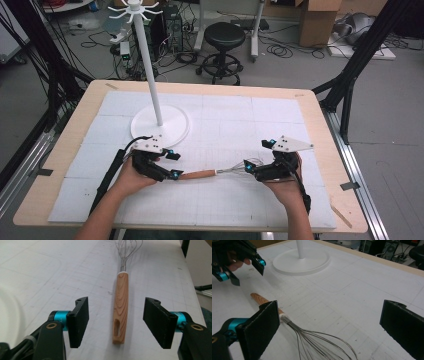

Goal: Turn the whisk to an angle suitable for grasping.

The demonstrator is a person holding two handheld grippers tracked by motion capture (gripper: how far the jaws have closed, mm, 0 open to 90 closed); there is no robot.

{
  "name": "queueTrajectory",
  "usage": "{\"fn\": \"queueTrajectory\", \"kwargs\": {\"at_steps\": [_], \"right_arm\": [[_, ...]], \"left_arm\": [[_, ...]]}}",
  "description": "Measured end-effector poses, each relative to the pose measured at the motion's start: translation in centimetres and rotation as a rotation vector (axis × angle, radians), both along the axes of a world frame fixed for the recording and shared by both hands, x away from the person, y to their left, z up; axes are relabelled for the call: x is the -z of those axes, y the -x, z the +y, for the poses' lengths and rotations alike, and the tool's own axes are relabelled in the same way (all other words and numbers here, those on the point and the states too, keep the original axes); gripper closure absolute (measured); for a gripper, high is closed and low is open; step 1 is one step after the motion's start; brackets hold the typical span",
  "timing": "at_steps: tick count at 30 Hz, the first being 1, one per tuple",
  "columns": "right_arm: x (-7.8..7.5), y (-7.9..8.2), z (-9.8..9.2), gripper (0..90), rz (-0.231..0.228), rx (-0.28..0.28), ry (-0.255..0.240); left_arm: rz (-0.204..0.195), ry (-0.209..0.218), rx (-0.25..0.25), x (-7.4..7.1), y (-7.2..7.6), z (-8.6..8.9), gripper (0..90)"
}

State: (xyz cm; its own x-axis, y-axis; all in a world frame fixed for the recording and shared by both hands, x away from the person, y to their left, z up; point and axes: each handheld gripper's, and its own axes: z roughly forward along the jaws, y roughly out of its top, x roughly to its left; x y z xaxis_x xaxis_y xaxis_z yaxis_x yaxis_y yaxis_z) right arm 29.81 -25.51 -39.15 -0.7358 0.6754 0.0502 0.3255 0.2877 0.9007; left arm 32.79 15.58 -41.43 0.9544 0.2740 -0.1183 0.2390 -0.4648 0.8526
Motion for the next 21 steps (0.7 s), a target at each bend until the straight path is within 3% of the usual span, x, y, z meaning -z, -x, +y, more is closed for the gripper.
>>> {"fn": "queueTrajectory", "kwargs": {"at_steps": [5, 16, 21], "right_arm": [[0.0, 0.0, 0.1, 1.4, -0.001, -0.003, 0.003], [0.0, 0.0, 0.1, 1.4, 0.004, -0.008, 0.008], [0.0, -0.2, 0.1, 1.4, 0.007, -0.002, 0.002]], "left_arm": [[-0.006, 0.042, -0.028, -0.4, -0.1, 2.0, 35.1], [-0.028, 0.119, -0.086, -1.2, 0.1, 4.4, 29.5], [-0.029, 0.14, -0.104, -1.2, -0.1, 5.2, 21.6]]}}
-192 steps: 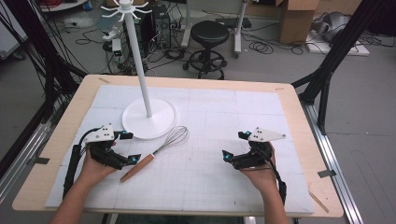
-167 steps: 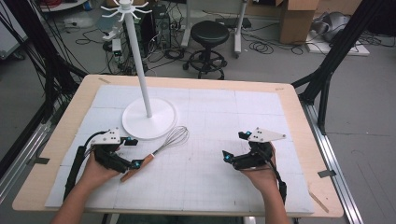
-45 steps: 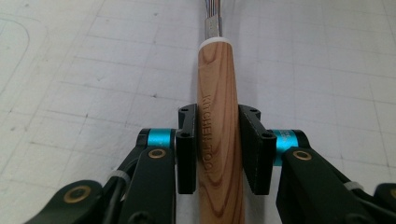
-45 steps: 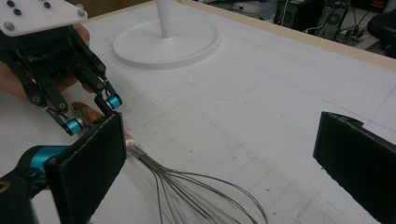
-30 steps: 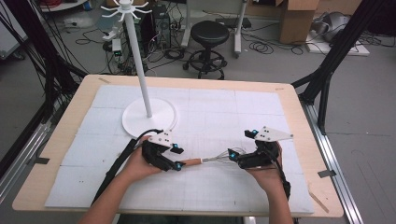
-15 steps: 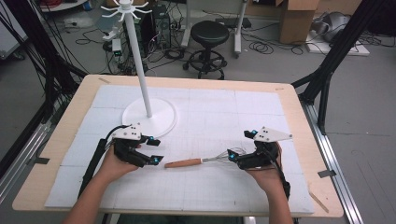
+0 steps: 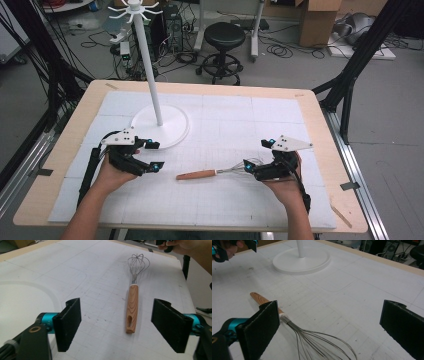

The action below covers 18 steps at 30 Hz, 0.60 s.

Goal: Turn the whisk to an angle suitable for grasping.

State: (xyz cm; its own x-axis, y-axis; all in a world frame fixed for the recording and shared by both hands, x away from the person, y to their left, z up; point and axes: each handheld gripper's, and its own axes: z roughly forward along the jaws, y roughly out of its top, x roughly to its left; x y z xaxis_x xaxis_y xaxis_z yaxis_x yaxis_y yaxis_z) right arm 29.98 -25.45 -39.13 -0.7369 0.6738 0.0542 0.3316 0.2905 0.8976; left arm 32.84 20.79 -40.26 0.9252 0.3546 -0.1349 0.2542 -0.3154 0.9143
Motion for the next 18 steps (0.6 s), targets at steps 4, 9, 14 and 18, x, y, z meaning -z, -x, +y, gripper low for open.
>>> {"fn": "queueTrajectory", "kwargs": {"at_steps": [4, 9, 14, 18], "right_arm": [[0.0, -0.3, 0.1, 1.4, -0.003, -0.002, -0.003], [0.0, -0.4, 0.4, 1.4, -0.004, -0.007, 0.005], [0.0, -0.4, 0.4, 1.4, -0.004, -0.005, 0.006], [-0.1, -0.4, 0.3, 1.4, -0.006, -0.004, 0.001]], "left_arm": [[-0.004, -0.001, -0.045, 0.2, -0.1, 0.8, 15.7], [-0.023, -0.001, -0.094, -0.1, 0.1, 1.3, 6.5], [-0.032, 0.004, -0.108, -0.2, 0.2, 1.2, 2.6], [-0.029, -0.012, -0.107, -0.1, 0.2, 1.1, 1.6]]}}
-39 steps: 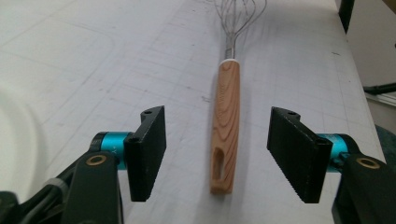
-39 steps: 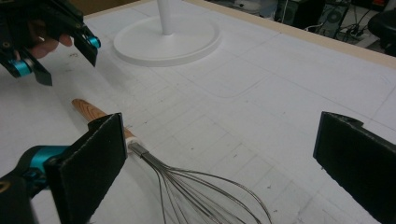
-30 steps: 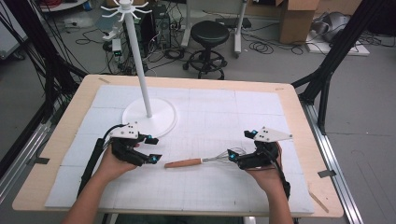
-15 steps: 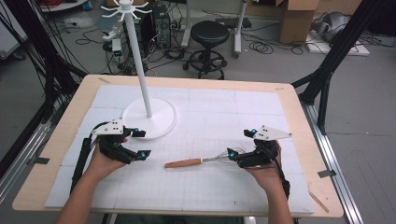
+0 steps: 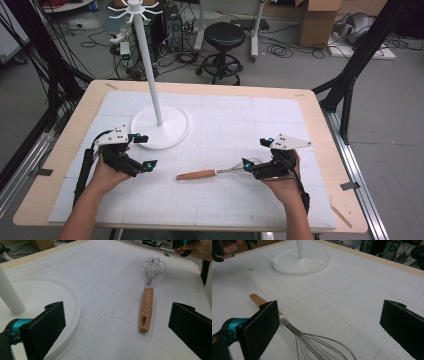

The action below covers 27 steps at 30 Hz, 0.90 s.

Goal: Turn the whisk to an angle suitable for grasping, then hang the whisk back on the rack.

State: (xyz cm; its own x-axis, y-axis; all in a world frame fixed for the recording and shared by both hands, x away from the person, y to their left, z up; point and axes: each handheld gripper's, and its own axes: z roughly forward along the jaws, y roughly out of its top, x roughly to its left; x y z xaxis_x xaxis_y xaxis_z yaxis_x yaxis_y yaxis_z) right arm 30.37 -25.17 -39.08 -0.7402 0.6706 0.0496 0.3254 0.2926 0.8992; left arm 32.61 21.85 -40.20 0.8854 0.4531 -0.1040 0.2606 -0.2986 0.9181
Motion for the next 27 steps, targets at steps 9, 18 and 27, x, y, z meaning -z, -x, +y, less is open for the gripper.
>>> {"fn": "queueTrajectory", "kwargs": {"at_steps": [9, 18, 27], "right_arm": [[-0.1, 0.1, -0.1, 1.4, -0.003, -0.001, -0.001], [-0.5, 0.3, 0.6, 1.4, -0.008, -0.033, 0.007], [-0.9, 0.2, 3.1, 1.4, 0.005, -0.097, 0.049]], "left_arm": [[0.0, -0.005, 0.0, 0.0, 0.0, 0.1, 1.6], [-0.012, -0.004, -0.006, -0.1, 0.1, 0.3, 1.6], [-0.012, 0.008, 0.0, 0.0, -0.1, 0.4, 1.6]]}}
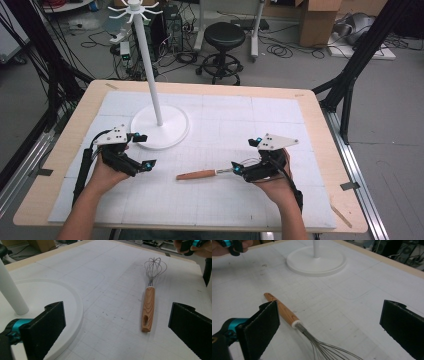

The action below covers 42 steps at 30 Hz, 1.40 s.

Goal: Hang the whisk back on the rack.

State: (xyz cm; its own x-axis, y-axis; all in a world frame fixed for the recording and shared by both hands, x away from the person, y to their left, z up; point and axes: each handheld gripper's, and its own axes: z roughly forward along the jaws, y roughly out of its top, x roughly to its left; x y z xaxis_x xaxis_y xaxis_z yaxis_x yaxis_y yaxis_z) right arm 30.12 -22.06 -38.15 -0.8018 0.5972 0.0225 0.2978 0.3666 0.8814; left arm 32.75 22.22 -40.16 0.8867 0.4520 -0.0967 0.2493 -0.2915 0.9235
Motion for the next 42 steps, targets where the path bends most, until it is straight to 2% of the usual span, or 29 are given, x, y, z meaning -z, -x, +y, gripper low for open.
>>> {"fn": "queueTrajectory", "kwargs": {"at_steps": [2, 3, 5, 8, 15, 19, 20, 26, 29, 31, 32, 35, 36, 40, 42], "right_arm": [[0.0, -0.1, 0.4, 1.4, 0.007, -0.011, 0.007], [0.1, -0.2, 1.3, 1.4, 0.02, -0.037, 0.031], [0.1, -0.3, 1.8, 1.4, 0.022, -0.048, 0.042], [-0.2, -0.6, 3.2, 1.8, 0.034, -0.085, 0.086], [-0.6, -1.2, 4.1, 6.1, 0.052, -0.115, 0.119], [-0.2, -1.7, 5.2, 7.4, 0.08, -0.14, 0.165], [0.0, -1.9, 5.8, 13.8, 0.084, -0.162, 0.194], [0.3, -2.1, 6.8, 15.0, 0.1, -0.192, 0.243], [0.3, -2.2, 7.1, 16.2, 0.109, -0.201, 0.249], [0.5, -2.3, 7.4, 20.6, 0.117, -0.214, 0.27], [0.8, -2.4, 7.9, 22.8, 0.135, -0.222, 0.303], [1.1, -2.3, 8.3, 24.3, 0.146, -0.237, 0.326], [1.4, -2.4, 8.8, 25.0, 0.154, -0.244, 0.355], [1.7, -2.4, 9.3, 27.7, 0.171, -0.257, 0.388], [1.8, -2.5, 9.7, 31.9, 0.186, -0.271, 0.407]], "left_arm": [[0.0, -0.009, -0.003, 0.1, 0.0, 0.0, 1.6], [-0.004, -0.011, -0.001, 0.0, 0.0, -0.1, 1.6], [-0.008, -0.01, -0.001, 0.0, 0.1, -0.1, 1.6], [-0.013, -0.008, 0.0, -0.2, 0.2, -0.1, 1.7], [-0.008, -0.001, 0.0, -0.2, 0.1, -0.1, 1.6], [-0.015, 0.001, 0.001, -0.3, 0.1, 0.1, 1.6], [-0.015, 0.006, 0.002, -0.4, 0.2, 0.1, 1.6], [-0.017, 0.012, 0.008, -0.4, 0.2, 0.1, 1.6], [-0.021, 0.014, 0.011, -0.5, 0.3, 0.1, 1.7], [-0.024, 0.016, 0.01, -0.5, 0.3, 0.1, 1.7], [-0.028, 0.018, 0.011, -0.6, 0.3, 0.2, 1.7], [-0.031, 0.019, 0.012, -0.7, 0.3, 0.2, 1.6], [-0.029, 0.021, 0.009, -0.7, 0.3, 0.2, 1.6], [-0.029, 0.018, 0.01, -0.7, 0.3, 0.2, 1.6], [-0.029, 0.018, 0.01, -0.7, 0.3, 0.2, 1.6]]}}
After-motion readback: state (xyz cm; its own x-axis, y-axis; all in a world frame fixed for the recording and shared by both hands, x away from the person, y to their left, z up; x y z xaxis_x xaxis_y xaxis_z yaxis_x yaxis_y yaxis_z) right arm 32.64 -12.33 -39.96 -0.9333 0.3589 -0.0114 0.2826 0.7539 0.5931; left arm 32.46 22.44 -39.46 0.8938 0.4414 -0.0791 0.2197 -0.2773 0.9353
